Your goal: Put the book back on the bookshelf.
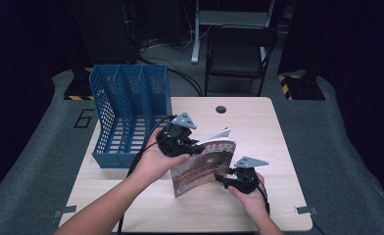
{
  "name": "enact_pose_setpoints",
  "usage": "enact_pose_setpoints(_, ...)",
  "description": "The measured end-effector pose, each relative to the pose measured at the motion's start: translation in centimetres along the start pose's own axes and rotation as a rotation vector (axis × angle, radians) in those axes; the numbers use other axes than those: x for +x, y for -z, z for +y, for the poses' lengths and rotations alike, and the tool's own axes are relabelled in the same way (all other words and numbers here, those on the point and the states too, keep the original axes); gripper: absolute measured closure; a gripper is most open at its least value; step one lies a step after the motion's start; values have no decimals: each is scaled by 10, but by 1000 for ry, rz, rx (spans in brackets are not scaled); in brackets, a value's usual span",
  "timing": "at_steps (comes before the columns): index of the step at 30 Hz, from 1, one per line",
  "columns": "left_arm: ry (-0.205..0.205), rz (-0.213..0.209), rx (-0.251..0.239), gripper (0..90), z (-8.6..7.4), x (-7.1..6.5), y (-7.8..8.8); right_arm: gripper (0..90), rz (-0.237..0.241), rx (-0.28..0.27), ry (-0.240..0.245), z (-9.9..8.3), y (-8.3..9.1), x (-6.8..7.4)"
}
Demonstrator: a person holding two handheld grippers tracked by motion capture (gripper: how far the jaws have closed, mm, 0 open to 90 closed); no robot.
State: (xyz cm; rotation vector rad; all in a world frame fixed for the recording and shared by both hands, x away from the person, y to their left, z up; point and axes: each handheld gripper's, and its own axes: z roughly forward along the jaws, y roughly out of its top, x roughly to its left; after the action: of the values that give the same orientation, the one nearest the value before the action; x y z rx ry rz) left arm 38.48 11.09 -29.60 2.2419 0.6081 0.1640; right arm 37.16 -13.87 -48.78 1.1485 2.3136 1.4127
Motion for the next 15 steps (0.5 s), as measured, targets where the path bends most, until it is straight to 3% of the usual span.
enact_pose_setpoints(5, 7, 1, 9, 792, 1, -1, -1, 518, 0, -1, -1, 0, 0, 0)
enact_pose_setpoints(15, -23, 7, 27, 830, 3, 0, -1, 517, -8, -5, -3, 0, 0, 0)
